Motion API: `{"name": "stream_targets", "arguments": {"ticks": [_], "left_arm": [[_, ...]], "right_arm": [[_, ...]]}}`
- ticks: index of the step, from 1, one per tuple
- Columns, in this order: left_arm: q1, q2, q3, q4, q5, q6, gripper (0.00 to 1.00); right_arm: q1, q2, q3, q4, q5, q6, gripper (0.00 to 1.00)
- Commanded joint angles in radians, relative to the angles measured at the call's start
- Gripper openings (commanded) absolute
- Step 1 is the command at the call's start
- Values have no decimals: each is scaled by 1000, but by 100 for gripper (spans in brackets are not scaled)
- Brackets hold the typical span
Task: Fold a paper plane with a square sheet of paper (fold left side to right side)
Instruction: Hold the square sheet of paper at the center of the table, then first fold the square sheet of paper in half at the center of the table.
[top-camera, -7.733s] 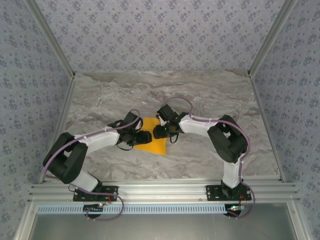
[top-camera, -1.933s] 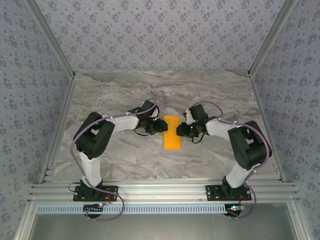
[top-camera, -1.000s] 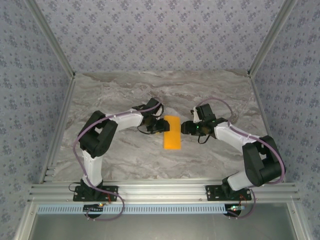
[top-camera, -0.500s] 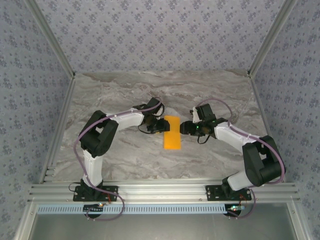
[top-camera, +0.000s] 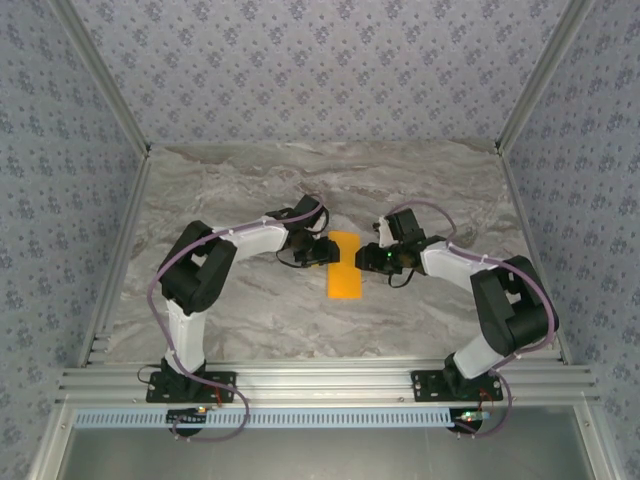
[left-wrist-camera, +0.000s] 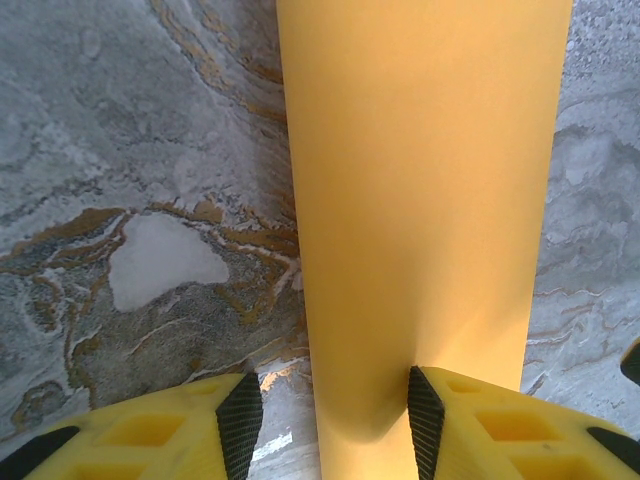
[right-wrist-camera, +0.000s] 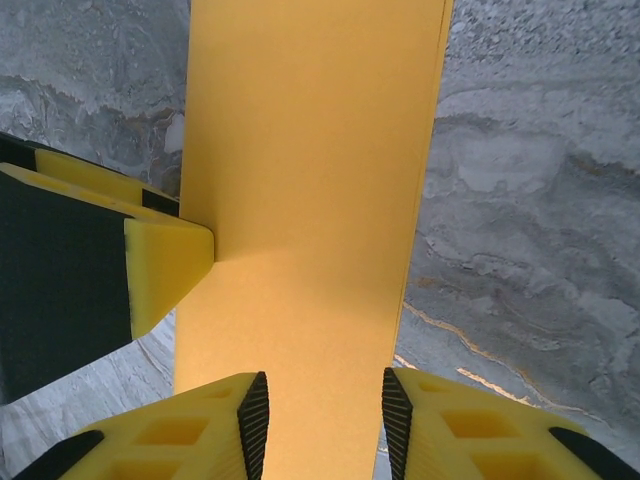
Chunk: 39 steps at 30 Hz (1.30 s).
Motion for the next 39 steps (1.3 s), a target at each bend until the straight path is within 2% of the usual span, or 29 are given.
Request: {"name": "stream_targets", "arguments": {"ticks": [1, 13, 30, 39], "left_arm": [[-31, 84, -4, 13, -15, 24, 47], [-31, 85, -3, 10, -19, 26, 47], [-32, 68, 3, 0, -25, 31, 47], [-9, -97, -13, 2, -63, 41, 59]], "right_arm": [[5, 6, 14, 10, -12, 13, 38], [32, 77, 50, 25, -28, 25, 24], [44, 192, 79, -94, 58, -12, 20], [46, 208, 85, -154, 104, -34, 20]]}}
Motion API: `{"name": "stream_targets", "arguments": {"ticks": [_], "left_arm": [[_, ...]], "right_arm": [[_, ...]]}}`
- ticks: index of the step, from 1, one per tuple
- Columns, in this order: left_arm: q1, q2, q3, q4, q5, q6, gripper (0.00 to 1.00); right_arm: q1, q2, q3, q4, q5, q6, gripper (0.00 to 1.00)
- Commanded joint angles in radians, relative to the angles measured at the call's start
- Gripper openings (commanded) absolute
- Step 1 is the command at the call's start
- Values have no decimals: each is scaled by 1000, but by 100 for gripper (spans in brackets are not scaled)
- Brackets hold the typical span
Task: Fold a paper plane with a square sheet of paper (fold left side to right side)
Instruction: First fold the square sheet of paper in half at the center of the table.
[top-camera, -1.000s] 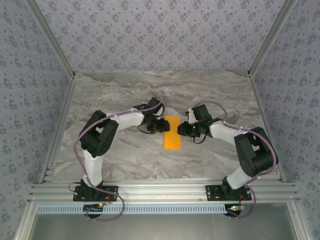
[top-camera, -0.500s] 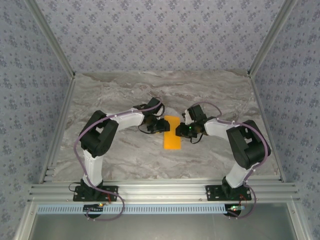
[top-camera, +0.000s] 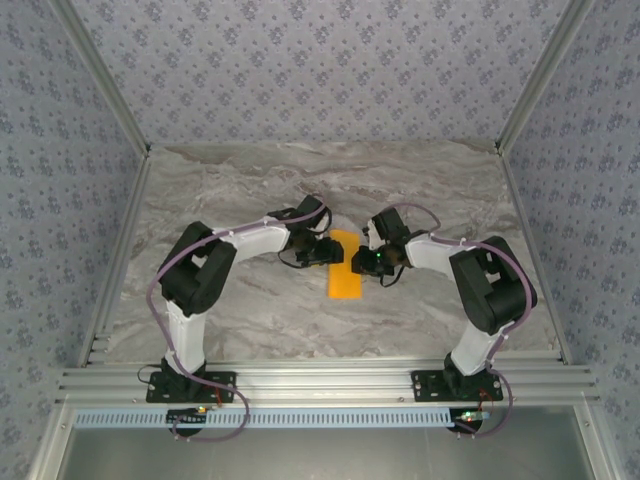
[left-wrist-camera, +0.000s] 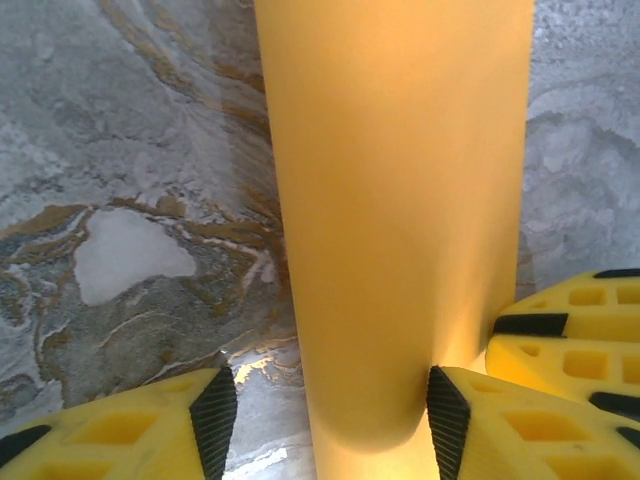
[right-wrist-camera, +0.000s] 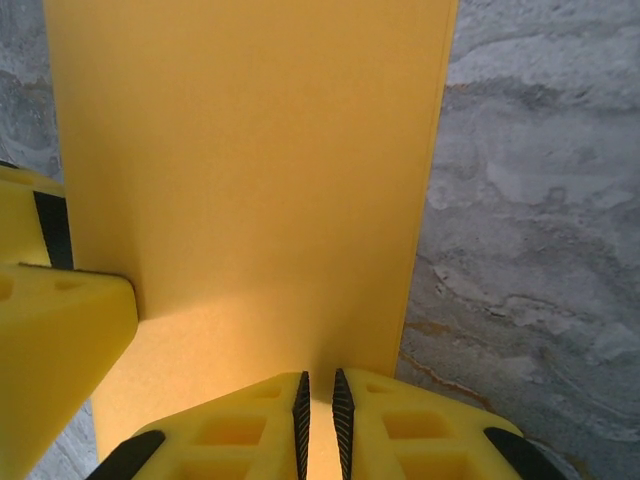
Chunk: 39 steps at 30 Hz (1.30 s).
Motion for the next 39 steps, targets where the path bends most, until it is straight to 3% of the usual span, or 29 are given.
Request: {"name": "stream_targets", "arguments": {"ticks": [1, 6, 11, 15, 27, 39], "left_arm": [[4, -106, -29, 25, -42, 12, 60], [5, -188, -81, 108, 3, -9, 60], [-1, -148, -132, 289, 189, -71, 36], [-18, -76, -114, 313, 228, -84, 24], [-8, -1, -125, 241, 159, -56, 21], [62, -17, -204, 272, 179, -51, 19]], "right_arm": [[5, 46, -6, -104, 74, -25, 20], [8, 54, -1, -106, 73, -27, 20], [13, 55, 5, -113, 78, -28, 20], [17, 56, 7, -119, 83, -30, 20], [23, 53, 16, -146, 103, -38, 20], [23, 55, 15, -158, 99, -46, 19]]}}
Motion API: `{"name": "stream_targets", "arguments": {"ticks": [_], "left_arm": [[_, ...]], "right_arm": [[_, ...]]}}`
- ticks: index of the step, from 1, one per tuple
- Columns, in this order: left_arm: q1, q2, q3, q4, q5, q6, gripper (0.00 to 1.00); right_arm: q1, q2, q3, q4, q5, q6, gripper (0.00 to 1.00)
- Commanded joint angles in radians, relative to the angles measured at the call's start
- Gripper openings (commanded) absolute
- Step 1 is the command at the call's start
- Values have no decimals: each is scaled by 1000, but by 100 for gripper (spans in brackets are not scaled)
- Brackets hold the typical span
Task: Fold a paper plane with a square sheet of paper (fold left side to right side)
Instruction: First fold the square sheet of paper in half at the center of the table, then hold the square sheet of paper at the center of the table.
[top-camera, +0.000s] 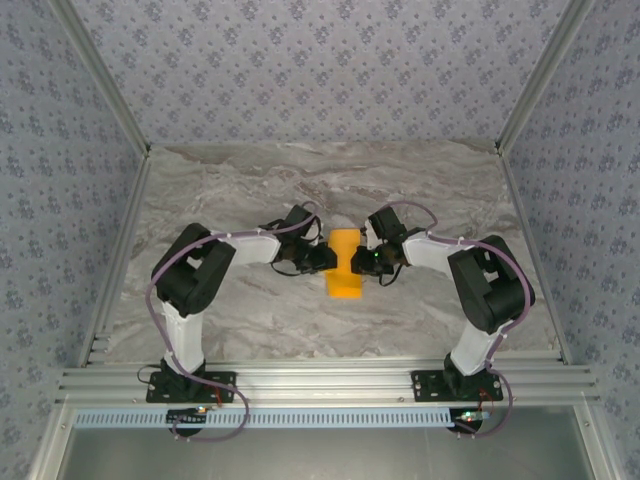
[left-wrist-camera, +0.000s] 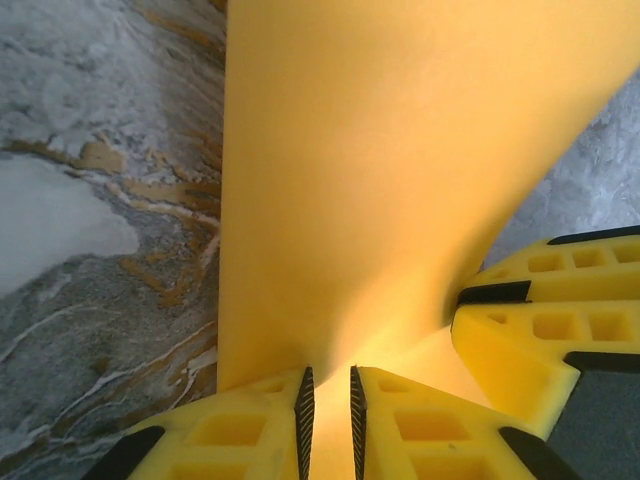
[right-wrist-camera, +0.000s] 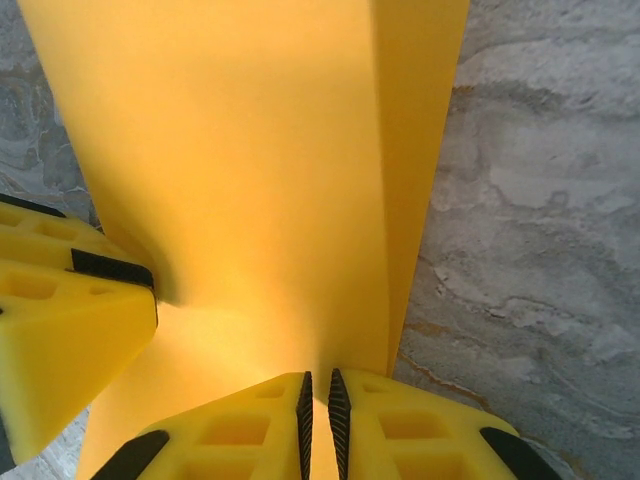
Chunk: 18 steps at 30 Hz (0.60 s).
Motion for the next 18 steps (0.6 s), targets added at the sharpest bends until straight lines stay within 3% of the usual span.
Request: {"name": "stream_targets", "arguments": {"ticks": [1, 10, 18], "left_arm": [[29, -8, -19, -23, -14, 32, 19], [18, -123, -27, 7, 10, 53, 19], [-36, 1, 57, 22, -9, 26, 19]], "right_arm": [[6, 45, -17, -108, 58, -20, 19], [9, 38, -14, -101, 41, -19, 19], [15, 37, -8, -102, 35, -16, 19]]}}
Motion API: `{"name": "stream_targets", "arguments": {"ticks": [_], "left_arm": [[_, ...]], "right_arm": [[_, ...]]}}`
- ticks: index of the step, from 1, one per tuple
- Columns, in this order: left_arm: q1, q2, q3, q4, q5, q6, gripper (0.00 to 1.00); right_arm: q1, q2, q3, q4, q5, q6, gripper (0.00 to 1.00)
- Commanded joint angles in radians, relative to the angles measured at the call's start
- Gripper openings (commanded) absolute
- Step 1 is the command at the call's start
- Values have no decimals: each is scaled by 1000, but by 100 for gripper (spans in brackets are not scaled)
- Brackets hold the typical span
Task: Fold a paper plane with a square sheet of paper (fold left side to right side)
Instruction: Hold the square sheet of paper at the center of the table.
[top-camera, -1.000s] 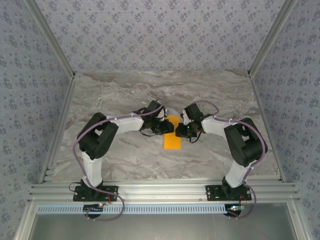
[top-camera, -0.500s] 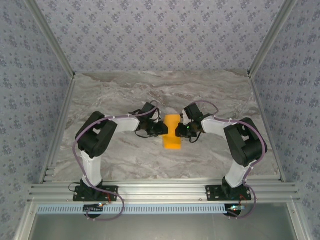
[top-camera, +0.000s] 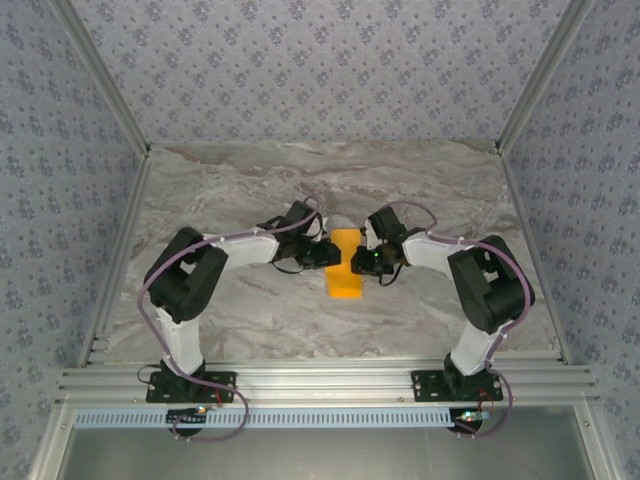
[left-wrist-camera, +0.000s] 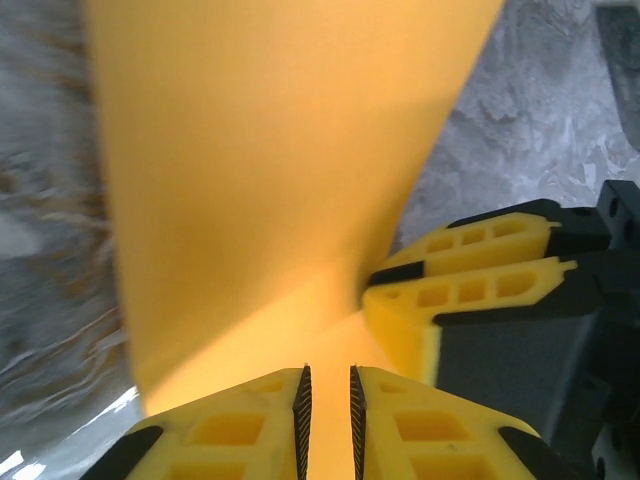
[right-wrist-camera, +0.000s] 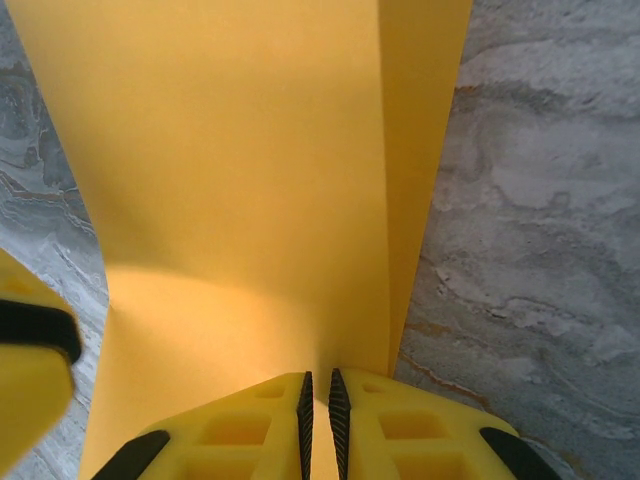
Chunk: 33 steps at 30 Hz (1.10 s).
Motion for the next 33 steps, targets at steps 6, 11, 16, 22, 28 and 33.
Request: {"name": "stream_targets", "arguments": {"ticks": [6, 11, 16, 22, 28, 33], "left_arm": [[-27, 90, 43, 1, -40, -4, 19], [-36, 90, 15, -21, -60, -8, 19], [-41, 95, -15, -6, -76, -24, 19], [-52, 102, -17, -2, -87, -31, 19], [-58, 98, -23, -1, -101, -34, 19], [-59, 88, -34, 2, -105, -30, 19]], "right_arm": [[12, 23, -13, -78, 11, -15, 19], [-11, -46, -21, -26, -40, -18, 18], [-77, -108, -7, 69, -153, -8, 19], [-96, -29, 74, 109, -198, 0, 19], [-92, 86, 154, 143, -220, 19, 19], [-85, 168, 205, 119, -201, 18, 19]]}}
